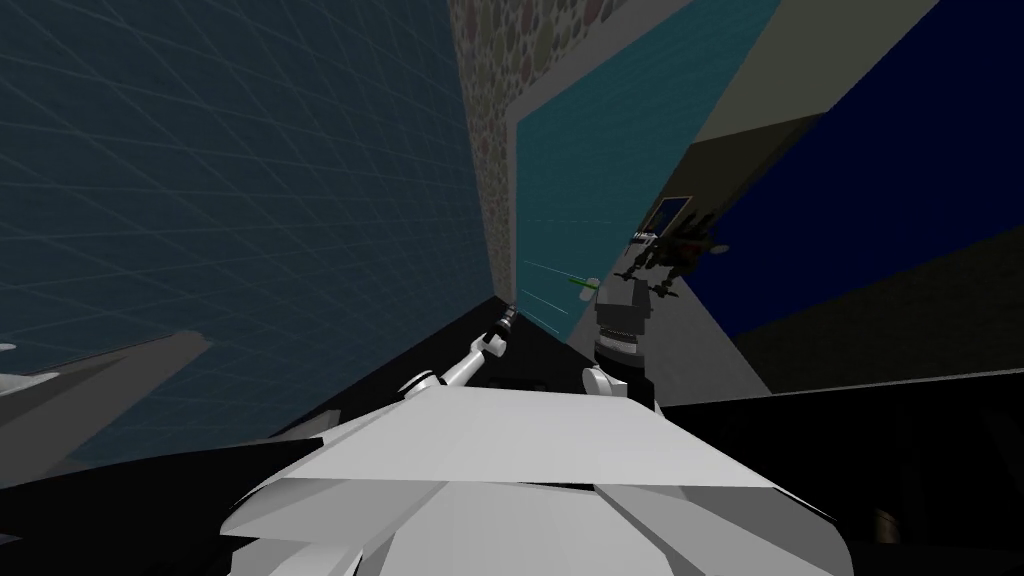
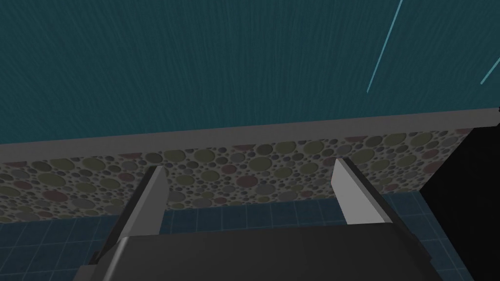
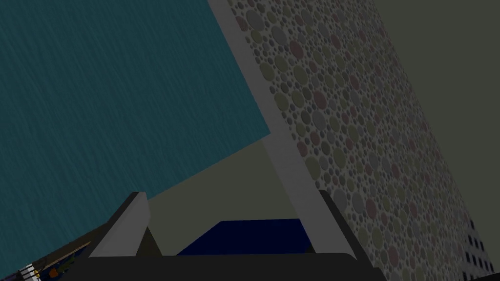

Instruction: Pull the door open

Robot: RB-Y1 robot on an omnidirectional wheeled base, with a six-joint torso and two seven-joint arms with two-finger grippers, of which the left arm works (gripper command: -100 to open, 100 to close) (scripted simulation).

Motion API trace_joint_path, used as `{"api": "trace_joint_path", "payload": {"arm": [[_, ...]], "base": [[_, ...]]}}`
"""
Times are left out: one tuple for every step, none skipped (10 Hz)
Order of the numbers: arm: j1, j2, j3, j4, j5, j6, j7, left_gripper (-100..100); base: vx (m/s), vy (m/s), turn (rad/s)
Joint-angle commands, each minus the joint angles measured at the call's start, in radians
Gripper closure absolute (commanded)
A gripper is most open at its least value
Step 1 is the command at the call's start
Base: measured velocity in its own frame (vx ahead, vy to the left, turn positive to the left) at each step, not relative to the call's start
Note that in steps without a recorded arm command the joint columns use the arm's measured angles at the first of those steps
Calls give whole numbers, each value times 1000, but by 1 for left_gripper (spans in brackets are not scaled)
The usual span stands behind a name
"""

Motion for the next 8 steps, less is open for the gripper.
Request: {"api": "trace_joint_path", "payload": {"arm": [[-8, 16, -15, 1, 1, -3, 22, -100], [-12, 25, -24, 0, 2, -4, 35, -100], [-18, 37, -35, 0, 3, -6, 52, -100], [-23, 49, -47, -1, 4, -8, 69, -100], [-29, 60, -58, -2, 4, -10, 85, -100], [-31, 66, -64, -2, 5, -11, 93, -100], [-35, 74, -72, -3, 6, -12, 106, -100], [-39, 81, -80, -3, 6, -13, 117, -100]], "base": [[36, 17, 260], [43, -9, 248], [58, -36, 306], [84, -90, 315], [86, -136, 189], [85, -146, 111], [99, -184, 102], [102, -224, 74]]}}
